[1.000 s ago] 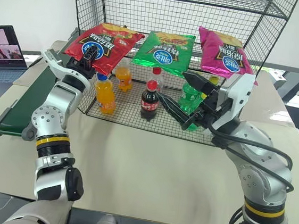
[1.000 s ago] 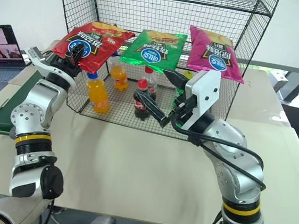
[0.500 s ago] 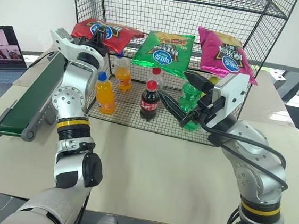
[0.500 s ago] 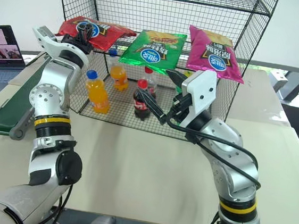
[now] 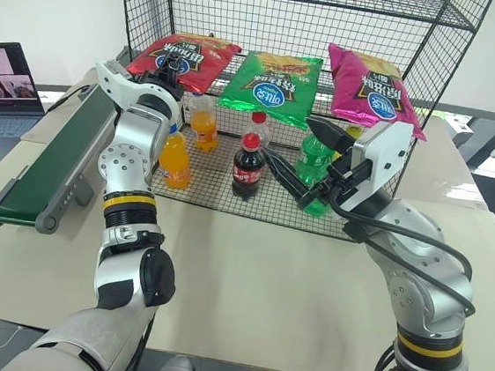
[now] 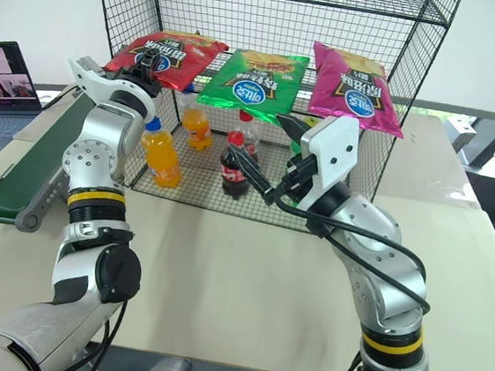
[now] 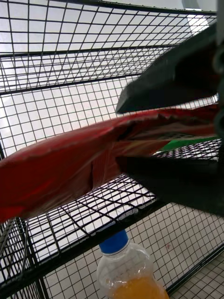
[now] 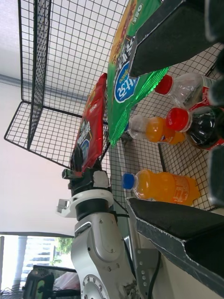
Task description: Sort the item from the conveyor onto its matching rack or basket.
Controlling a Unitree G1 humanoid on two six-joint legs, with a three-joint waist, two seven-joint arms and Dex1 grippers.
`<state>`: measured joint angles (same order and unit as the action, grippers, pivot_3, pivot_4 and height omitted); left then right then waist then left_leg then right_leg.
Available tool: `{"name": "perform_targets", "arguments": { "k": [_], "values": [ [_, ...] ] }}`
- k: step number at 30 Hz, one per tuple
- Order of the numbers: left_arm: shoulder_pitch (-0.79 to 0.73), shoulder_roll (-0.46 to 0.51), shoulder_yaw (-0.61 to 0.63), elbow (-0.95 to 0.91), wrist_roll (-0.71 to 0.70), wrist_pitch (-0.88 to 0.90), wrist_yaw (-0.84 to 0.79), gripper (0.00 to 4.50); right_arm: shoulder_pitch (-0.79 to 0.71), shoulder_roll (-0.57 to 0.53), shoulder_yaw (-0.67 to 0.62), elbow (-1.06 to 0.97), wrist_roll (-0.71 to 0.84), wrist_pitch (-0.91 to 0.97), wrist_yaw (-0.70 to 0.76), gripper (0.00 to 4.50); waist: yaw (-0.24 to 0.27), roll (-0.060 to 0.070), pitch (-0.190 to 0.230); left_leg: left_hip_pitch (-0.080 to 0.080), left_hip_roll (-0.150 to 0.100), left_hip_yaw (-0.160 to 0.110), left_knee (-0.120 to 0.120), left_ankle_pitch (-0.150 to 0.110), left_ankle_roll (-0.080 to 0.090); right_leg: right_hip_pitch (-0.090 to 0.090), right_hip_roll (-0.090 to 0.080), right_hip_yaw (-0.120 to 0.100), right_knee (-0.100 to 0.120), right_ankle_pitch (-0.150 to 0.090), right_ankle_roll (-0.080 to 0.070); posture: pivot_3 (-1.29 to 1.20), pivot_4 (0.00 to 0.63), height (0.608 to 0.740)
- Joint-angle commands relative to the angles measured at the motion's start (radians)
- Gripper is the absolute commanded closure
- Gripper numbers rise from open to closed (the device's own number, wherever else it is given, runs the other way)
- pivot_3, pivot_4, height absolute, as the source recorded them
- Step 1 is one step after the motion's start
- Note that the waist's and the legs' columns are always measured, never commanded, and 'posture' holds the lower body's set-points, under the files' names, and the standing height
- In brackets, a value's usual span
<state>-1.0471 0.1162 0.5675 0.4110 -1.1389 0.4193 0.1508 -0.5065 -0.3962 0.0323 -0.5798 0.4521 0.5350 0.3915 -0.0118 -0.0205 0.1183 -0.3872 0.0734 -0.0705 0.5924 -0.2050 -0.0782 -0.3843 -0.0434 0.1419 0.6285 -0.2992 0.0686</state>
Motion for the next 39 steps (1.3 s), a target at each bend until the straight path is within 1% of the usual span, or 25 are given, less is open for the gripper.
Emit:
{"name": "perform_targets", "arguments": {
  "k": [1,3,4,9,15,18,20,21,22,24,25,27,28,30,32,34,39],
  "values": [
    [0.008,0.003,-0.007,-0.090,-0.010,0.025,0.008,1.00,-0.005,0.001,-0.015,-0.040,0.006,-0.002,-0.002,0.00,0.000,0.000,0.000,0.000,0.000,0.000,0.000,0.000,0.000,0.000,0.000,0.000,0.000,0.000,0.000,0.00,0.150,0.740],
    [0.030,0.002,-0.010,-0.133,-0.014,0.043,0.024,0.27,-0.004,0.000,-0.014,-0.037,0.006,-0.005,0.002,0.00,0.000,0.000,0.000,0.000,0.000,0.000,0.000,0.000,0.000,0.000,0.000,0.000,0.000,0.000,0.000,0.00,0.150,0.740],
    [0.041,0.001,-0.010,-0.156,-0.017,0.051,0.036,0.11,-0.004,0.000,-0.013,-0.036,0.006,-0.006,0.003,0.00,0.000,0.000,0.000,0.000,0.000,0.000,0.000,0.000,0.000,0.000,0.000,0.000,0.000,0.000,0.000,0.00,0.150,0.740],
    [0.123,-0.019,-0.010,-0.309,-0.058,0.099,0.133,0.11,-0.005,0.004,-0.009,-0.030,0.007,-0.010,0.008,0.00,-0.001,0.000,0.000,0.001,0.000,0.000,0.000,0.000,0.000,0.000,0.000,0.000,0.001,0.000,0.000,0.00,0.150,0.740],
    [0.248,-0.021,-0.019,-0.517,-0.174,0.175,0.282,0.11,-0.001,0.008,-0.009,-0.023,0.010,-0.014,0.023,0.00,0.000,0.000,0.000,0.001,0.000,0.000,0.001,0.000,0.000,0.001,0.000,0.000,0.001,0.000,0.000,0.00,0.150,0.740],
    [0.356,0.086,-0.057,-0.617,-0.258,0.309,0.256,0.11,0.019,0.003,-0.011,-0.024,0.010,-0.014,0.036,0.00,-0.001,0.000,0.000,0.001,0.000,-0.001,0.001,0.000,0.000,0.001,0.000,0.000,0.002,0.000,0.000,0.00,0.150,0.740],
    [0.466,0.233,-0.097,-0.683,-0.249,0.420,0.153,0.11,0.058,-0.015,-0.018,-0.031,0.006,-0.022,0.053,0.00,-0.004,0.000,0.000,0.002,0.000,-0.001,0.000,0.000,0.000,0.001,0.000,0.000,0.002,0.000,0.000,0.00,0.150,0.740],
    [0.504,0.287,-0.114,-0.703,-0.239,0.450,0.112,0.11,0.072,-0.021,-0.021,-0.034,0.004,-0.025,0.059,0.00,-0.005,0.001,0.000,0.003,0.000,-0.001,0.000,0.000,0.000,0.001,0.000,0.000,0.003,0.000,0.000,0.00,0.150,0.740],
    [0.583,0.383,-0.172,-0.750,-0.154,0.470,0.011,0.11,0.113,-0.032,-0.025,-0.040,-0.006,-0.036,0.067,0.00,-0.008,0.001,0.000,0.003,0.000,-0.001,-0.001,0.000,0.000,0.001,0.000,0.000,0.003,0.000,0.000,0.00,0.150,0.740],
    [0.703,0.501,-0.261,-0.811,-0.018,0.457,-0.127,0.11,0.184,-0.050,-0.027,-0.049,-0.028,-0.055,0.072,0.00,-0.009,0.002,0.000,0.004,0.000,-0.001,-0.002,0.000,0.000,0.001,0.000,0.000,0.002,0.000,0.000,0.00,0.150,0.740],
    [0.740,0.533,-0.289,-0.827,0.029,0.443,-0.172,0.11,0.208,-0.056,-0.026,-0.052,-0.037,-0.063,0.073,0.00,-0.005,0.003,0.001,0.004,0.000,-0.001,-0.002,0.000,-0.001,0.001,0.000,0.000,0.001,0.000,-0.001,0.00,0.150,0.740],
    [0.816,0.570,-0.368,-0.849,0.180,0.352,-0.253,0.11,0.267,-0.080,-0.005,-0.057,-0.109,-0.093,0.057,0.00,0.003,0.005,0.002,0.003,0.000,-0.001,-0.002,0.000,-0.001,0.001,0.000,0.000,0.000,-0.001,-0.001,0.00,0.150,0.740],
    [0.853,0.584,-0.426,-0.839,0.294,0.267,-0.297,0.11,0.308,-0.079,0.003,-0.056,-0.154,-0.098,0.023,0.00,0.005,0.005,0.002,0.002,0.000,-0.001,-0.002,0.000,-0.002,0.000,0.000,0.000,0.000,-0.001,-0.001,0.00,0.150,0.740],
    [0.898,0.599,-0.523,-0.803,0.469,0.149,-0.360,0.11,0.387,-0.066,0.019,-0.057,-0.219,-0.091,-0.034,0.00,0.006,0.004,0.002,0.002,0.000,-0.001,-0.002,0.001,-0.002,0.000,0.000,0.000,-0.001,-0.001,-0.001,0.00,0.150,0.740],
    [0.922,0.591,-0.580,-0.761,0.581,0.057,-0.412,0.11,0.463,-0.052,0.040,-0.058,-0.266,-0.096,-0.066,0.00,0.005,0.004,0.002,0.003,0.000,-0.001,-0.002,0.001,-0.002,0.000,0.000,0.000,-0.001,-0.001,-0.002,0.00,0.150,0.740],
    [0.930,0.575,-0.601,-0.732,0.645,-0.006,-0.451,0.11,0.501,-0.038,0.046,-0.058,-0.288,-0.108,-0.080,0.00,0.000,0.004,0.002,-0.001,0.000,-0.001,-0.002,0.001,-0.002,-0.002,0.000,0.001,-0.001,-0.001,-0.002,0.00,0.150,0.740],
    [0.926,0.511,-0.639,-0.623,0.765,-0.112,-0.511,0.11,0.607,-0.003,0.043,-0.044,-0.346,-0.135,-0.128,0.00,-0.003,0.004,0.002,0.000,0.000,-0.001,-0.002,0.000,-0.001,-0.001,0.000,0.001,-0.001,-0.002,-0.002,0.00,0.150,0.740]
  ]
}}
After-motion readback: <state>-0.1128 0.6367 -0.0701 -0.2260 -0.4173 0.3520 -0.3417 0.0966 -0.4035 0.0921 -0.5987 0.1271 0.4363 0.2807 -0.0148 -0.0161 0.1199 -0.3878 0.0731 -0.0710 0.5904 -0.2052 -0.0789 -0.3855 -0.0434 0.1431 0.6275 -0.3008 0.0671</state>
